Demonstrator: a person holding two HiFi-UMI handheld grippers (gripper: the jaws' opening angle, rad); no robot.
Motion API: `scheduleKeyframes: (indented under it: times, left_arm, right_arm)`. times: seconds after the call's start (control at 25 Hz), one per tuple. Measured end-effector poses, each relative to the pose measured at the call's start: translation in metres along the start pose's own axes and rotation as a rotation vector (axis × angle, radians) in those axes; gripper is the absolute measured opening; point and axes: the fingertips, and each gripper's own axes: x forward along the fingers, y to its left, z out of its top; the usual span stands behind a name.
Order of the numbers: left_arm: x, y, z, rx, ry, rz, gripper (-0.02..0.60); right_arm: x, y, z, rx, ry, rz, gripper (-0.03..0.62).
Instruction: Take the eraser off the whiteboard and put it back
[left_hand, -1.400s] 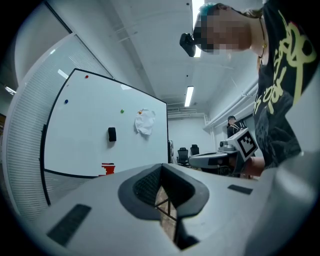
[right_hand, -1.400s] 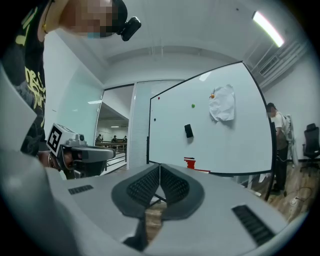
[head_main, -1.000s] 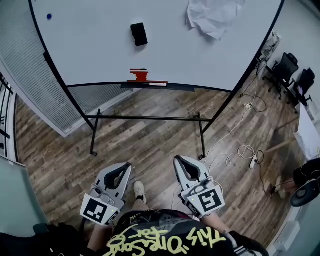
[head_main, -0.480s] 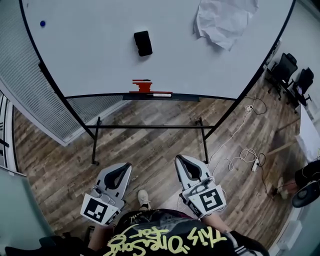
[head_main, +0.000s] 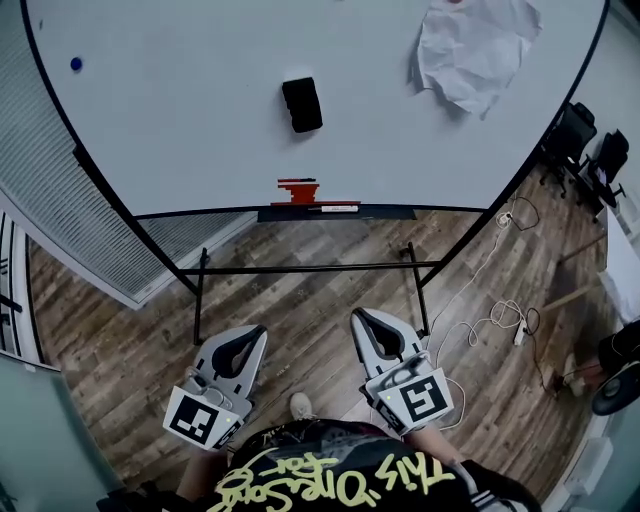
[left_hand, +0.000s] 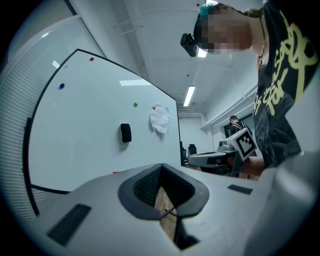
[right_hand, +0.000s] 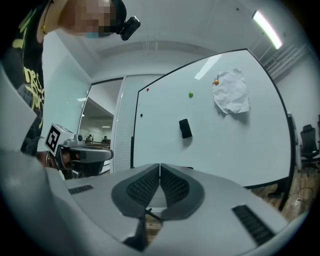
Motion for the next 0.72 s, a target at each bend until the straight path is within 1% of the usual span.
scheduleKeyframes:
  times: [0.2,0.36,0.56,0.72]
  left_arm:
    - [0.001,0.017,-0.004,0.002,0.006,-0.024,0.008]
    - [-0.001,0.028,-0.007,-0.004,-0.008,-0.027,0.008]
    - [-0.002,0.028,-0.016,-0.033,0.004,-0.026,0.008]
    - [0.000,0.026,-0.017,-0.033,0.008,-0.037,0.008]
  right_arm:
    - [0.018,0.002,0.000,0.004,-0.008,-0.021,0.011]
    - [0.025,0.007,-0.004,0.009,-0.006,-0.032,0.011]
    - [0.024,0.009,-0.015,0.009,0.029,-0.031,0.011]
    - [0.025,0.008,-0.015,0.014,0.027,-0.041,0.011]
